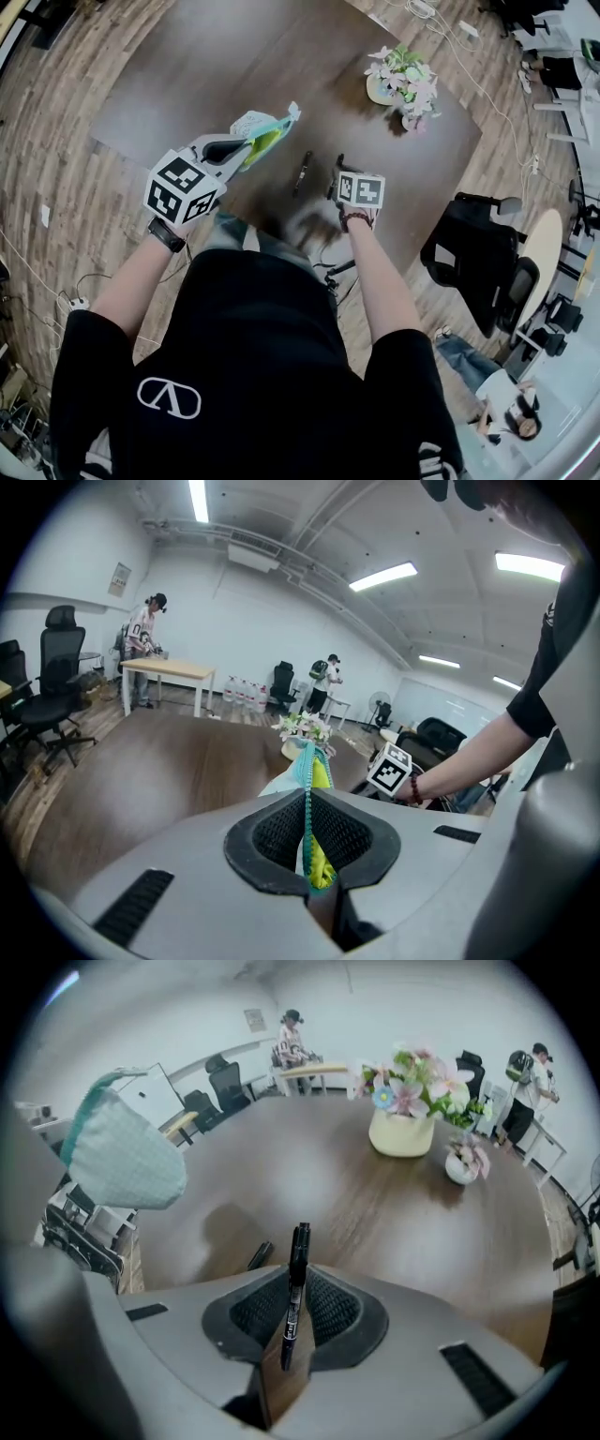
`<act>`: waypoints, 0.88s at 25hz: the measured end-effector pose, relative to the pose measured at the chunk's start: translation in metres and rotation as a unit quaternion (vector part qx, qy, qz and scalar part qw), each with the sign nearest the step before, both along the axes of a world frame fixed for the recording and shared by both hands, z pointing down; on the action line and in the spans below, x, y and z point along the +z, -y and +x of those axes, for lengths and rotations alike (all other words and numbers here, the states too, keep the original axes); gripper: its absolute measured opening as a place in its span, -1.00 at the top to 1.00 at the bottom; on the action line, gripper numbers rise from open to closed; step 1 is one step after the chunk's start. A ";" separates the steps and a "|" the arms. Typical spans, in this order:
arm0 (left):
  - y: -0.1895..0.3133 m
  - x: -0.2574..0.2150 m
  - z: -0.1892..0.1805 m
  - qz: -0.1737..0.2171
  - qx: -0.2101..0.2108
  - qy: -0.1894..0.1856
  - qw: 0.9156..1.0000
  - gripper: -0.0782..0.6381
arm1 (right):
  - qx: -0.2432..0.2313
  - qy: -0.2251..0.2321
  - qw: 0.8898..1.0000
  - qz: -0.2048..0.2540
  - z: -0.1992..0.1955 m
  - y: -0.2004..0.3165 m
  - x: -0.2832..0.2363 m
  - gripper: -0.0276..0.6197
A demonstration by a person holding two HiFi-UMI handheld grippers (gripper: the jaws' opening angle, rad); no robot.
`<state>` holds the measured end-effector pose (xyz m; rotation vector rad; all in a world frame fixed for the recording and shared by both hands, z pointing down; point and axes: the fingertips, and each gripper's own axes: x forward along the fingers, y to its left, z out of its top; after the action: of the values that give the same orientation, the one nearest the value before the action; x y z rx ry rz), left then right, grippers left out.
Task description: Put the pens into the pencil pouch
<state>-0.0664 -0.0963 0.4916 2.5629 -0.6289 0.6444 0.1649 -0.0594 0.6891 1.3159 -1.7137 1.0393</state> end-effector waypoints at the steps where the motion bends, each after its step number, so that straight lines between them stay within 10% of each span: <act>1: 0.000 -0.001 0.002 0.000 0.002 0.001 1.000 0.74 | -0.004 -0.002 1.000 0.023 0.001 0.002 -0.010 0.75; 10: 0.000 -0.007 0.022 0.001 0.020 0.001 1.000 0.74 | -0.020 0.028 0.955 0.296 0.000 0.023 -0.166 0.75; 22: 0.002 -0.020 0.059 -0.012 0.038 -0.019 0.999 0.74 | -0.121 0.065 0.803 0.580 -0.076 0.010 -0.404 0.75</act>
<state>-0.0075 -0.0984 0.4714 2.5808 -0.5110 0.6233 0.0885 -0.0693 0.2854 1.6152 -2.6823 -0.2289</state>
